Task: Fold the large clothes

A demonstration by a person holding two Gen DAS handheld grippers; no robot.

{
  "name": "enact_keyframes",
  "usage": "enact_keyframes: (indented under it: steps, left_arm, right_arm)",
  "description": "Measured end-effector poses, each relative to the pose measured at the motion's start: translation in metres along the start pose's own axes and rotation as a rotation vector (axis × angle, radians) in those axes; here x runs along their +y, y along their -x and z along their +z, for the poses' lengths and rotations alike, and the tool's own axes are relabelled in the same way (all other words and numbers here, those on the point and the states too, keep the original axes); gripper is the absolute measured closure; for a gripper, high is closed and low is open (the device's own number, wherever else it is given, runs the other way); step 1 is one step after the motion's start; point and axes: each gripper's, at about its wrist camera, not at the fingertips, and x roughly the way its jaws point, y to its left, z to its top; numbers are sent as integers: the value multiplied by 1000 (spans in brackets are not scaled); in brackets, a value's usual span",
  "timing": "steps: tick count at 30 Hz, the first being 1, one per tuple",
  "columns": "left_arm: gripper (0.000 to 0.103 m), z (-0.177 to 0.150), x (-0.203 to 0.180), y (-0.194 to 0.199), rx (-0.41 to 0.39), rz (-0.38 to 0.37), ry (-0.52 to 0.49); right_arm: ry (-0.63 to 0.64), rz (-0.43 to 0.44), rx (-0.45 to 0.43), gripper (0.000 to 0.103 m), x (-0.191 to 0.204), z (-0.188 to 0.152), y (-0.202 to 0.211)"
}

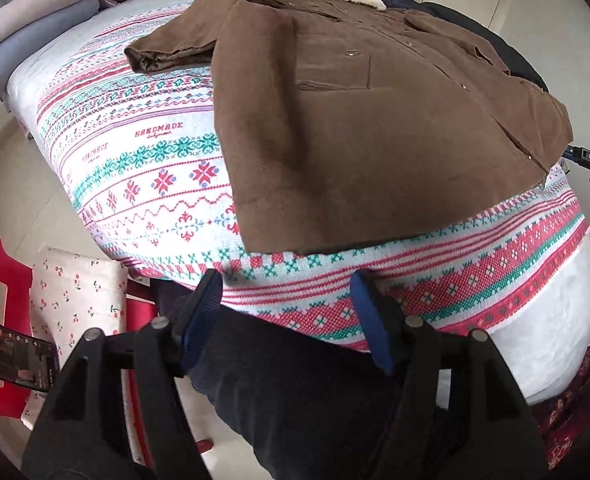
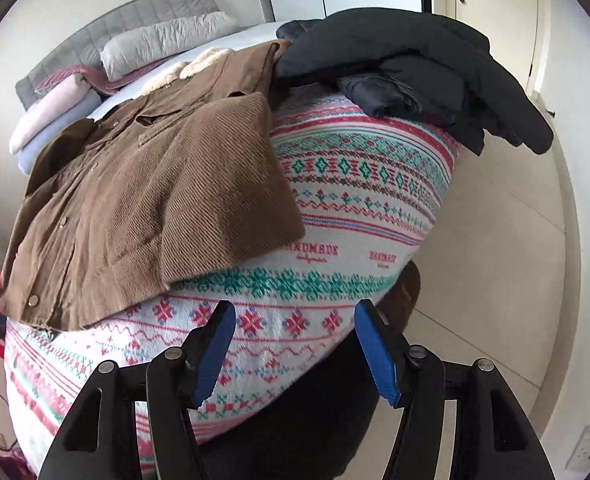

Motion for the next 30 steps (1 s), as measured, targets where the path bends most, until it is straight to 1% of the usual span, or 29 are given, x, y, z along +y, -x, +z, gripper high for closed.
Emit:
enact_keyframes:
  steps: [2, 4, 5, 6, 7, 8, 9, 10, 11, 12, 15, 17, 19, 20, 21, 22, 23, 25, 27, 30]
  left_arm:
    - [36, 6, 4, 0, -61, -27, 36]
    - [43, 17, 3, -3, -100, -28, 58]
    - [53, 21, 4, -6, -108, -18, 67]
    - [60, 26, 3, -9, -114, -19, 82]
    - [64, 31, 2, -12, -120, -18, 100]
    - [77, 37, 1, -12, -120, -20, 113]
    - [84, 42, -1, -10, -121, -31, 124]
    - [85, 48, -3, -3, -140, -49, 135]
    - [86, 53, -5, 8, -175, -73, 144]
    - [86, 60, -6, 21, -209, -103, 153]
    - [87, 81, -9, 62, -301, -169, 172]
    - [89, 95, -14, 83, -336, -174, 164]
    - [89, 107, -16, 96, -350, -168, 166]
    - [90, 113, -14, 100, -348, -176, 184]
    - [90, 117, -11, 104, -349, -184, 209]
    - [90, 119, -6, 106, -357, -187, 231]
    - [90, 120, -2, 109, -362, -182, 250]
    - [90, 115, 11, 109, -350, -159, 297]
    - [90, 101, 22, 100, -291, -132, 342]
    - [90, 68, 27, 73, -143, -72, 332]
  right_arm:
    - [-17, 32, -54, 40, 4, 11, -6]
    - [-26, 53, -78, 40, 11, 24, -19]
    - [-33, 64, -81, 40, 15, 29, -26]
    - [-40, 72, -83, 40, 18, 35, -33]
    - [-51, 80, -84, 42, 20, 41, -41]
    - [-67, 98, -90, 47, 21, 45, -46]
    - [-79, 120, -88, 69, 23, 49, -49]
    - [-86, 124, -75, 93, 26, 53, -50]
    - [-82, 109, -81, 94, 32, 57, -45]
    - [-72, 112, -101, 96, 38, 60, -35]
    - [-56, 187, -169, 98, 58, 69, 13]
    - [-26, 248, -217, 98, 75, 75, 55]
    - [28, 278, -268, 100, 95, 80, 95]
    - [55, 282, -289, 100, 105, 83, 112]
    - [78, 265, -303, 100, 113, 84, 127]
    - [95, 229, -310, 100, 119, 86, 137]
    - [97, 208, -316, 100, 120, 86, 143]
    - [60, 181, -311, 100, 109, 85, 149]
    - [-20, 167, -289, 100, 86, 79, 146]
    - [-145, 109, -207, 101, 41, 56, 124]
